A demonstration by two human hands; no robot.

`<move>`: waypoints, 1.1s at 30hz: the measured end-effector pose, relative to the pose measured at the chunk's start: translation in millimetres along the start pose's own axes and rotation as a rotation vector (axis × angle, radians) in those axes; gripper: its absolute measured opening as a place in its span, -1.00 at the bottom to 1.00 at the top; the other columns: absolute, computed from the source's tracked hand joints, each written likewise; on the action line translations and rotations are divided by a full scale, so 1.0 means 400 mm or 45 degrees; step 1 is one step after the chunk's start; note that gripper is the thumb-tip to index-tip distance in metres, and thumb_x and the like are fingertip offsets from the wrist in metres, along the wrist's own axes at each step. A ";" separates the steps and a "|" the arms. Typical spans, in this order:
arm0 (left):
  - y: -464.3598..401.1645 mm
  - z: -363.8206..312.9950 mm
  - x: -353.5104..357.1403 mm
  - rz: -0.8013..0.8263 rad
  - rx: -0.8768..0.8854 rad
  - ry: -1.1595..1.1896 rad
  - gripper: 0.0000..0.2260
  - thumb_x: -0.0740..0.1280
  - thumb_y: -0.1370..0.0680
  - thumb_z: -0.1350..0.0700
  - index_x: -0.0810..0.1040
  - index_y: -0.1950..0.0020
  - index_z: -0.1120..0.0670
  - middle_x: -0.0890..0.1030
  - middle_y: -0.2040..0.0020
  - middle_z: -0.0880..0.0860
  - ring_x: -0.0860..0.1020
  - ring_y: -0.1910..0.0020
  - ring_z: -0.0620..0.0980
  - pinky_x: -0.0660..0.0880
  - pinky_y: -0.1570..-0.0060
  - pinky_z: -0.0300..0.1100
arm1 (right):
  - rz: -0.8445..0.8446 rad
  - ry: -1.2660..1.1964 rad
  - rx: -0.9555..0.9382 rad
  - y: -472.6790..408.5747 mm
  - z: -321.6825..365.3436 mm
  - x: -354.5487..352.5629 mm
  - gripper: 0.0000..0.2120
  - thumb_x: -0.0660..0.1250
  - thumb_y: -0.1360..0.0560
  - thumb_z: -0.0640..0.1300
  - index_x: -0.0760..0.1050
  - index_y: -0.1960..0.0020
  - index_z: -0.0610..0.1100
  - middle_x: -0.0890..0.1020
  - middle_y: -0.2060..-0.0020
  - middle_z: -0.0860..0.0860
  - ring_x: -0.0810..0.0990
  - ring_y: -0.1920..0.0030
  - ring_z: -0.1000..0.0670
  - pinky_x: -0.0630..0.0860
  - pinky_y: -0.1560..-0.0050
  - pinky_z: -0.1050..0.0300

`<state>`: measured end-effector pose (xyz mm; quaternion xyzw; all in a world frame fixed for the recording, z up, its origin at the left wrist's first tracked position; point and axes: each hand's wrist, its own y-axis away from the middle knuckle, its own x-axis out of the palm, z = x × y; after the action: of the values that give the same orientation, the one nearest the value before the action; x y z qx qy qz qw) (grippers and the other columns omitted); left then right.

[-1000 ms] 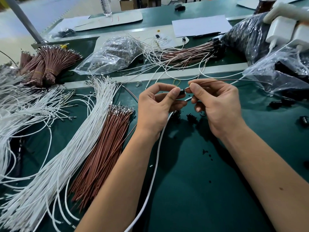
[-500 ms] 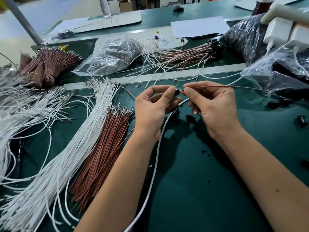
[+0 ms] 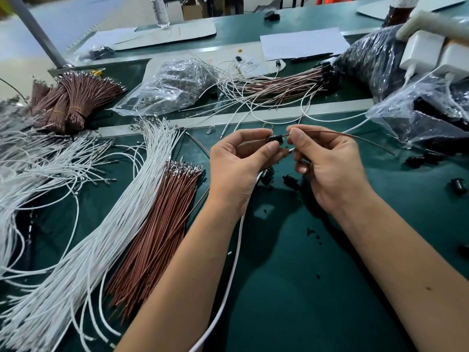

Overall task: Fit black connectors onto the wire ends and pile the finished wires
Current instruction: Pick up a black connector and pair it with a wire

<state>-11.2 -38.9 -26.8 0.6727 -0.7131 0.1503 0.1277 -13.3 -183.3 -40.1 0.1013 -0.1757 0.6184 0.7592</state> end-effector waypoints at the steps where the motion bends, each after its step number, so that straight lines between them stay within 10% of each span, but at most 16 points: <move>1: 0.000 0.001 0.002 -0.008 0.001 0.000 -0.82 0.43 -0.49 0.45 0.61 -0.07 0.31 0.71 0.15 0.23 0.72 0.20 0.13 0.66 0.07 -0.14 | 0.022 -0.012 0.027 0.001 -0.001 0.001 -0.87 0.53 -0.35 -0.13 0.71 0.12 -0.14 0.69 0.27 -0.04 0.49 0.39 0.08 0.35 0.48 0.27; 18: 0.001 0.009 -0.008 -0.005 0.066 -0.348 -0.83 0.53 -0.41 0.41 0.68 0.08 0.20 0.73 0.16 0.16 0.65 0.22 -0.02 0.61 0.06 -0.11 | 0.108 0.229 0.051 0.002 0.026 0.000 -0.66 0.27 -0.68 -0.01 0.76 0.08 -0.07 0.72 -0.09 -0.09 0.48 0.17 0.08 0.40 0.39 0.21; 33: -0.001 0.009 -0.009 0.065 0.008 -0.333 -0.95 0.44 -0.57 0.23 0.68 0.05 0.19 0.72 0.20 0.16 0.62 0.29 -0.02 0.58 0.20 -0.22 | 0.051 0.114 -0.141 -0.006 0.046 -0.021 -0.82 0.49 -0.46 -0.31 0.65 -0.06 -0.25 0.60 0.26 -0.14 0.49 0.33 0.02 0.41 0.42 0.24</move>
<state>-10.4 -37.1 -31.4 0.6687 -0.7400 0.0668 0.0278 -14.9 -198.2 -26.1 0.0280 -0.1775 0.6268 0.7582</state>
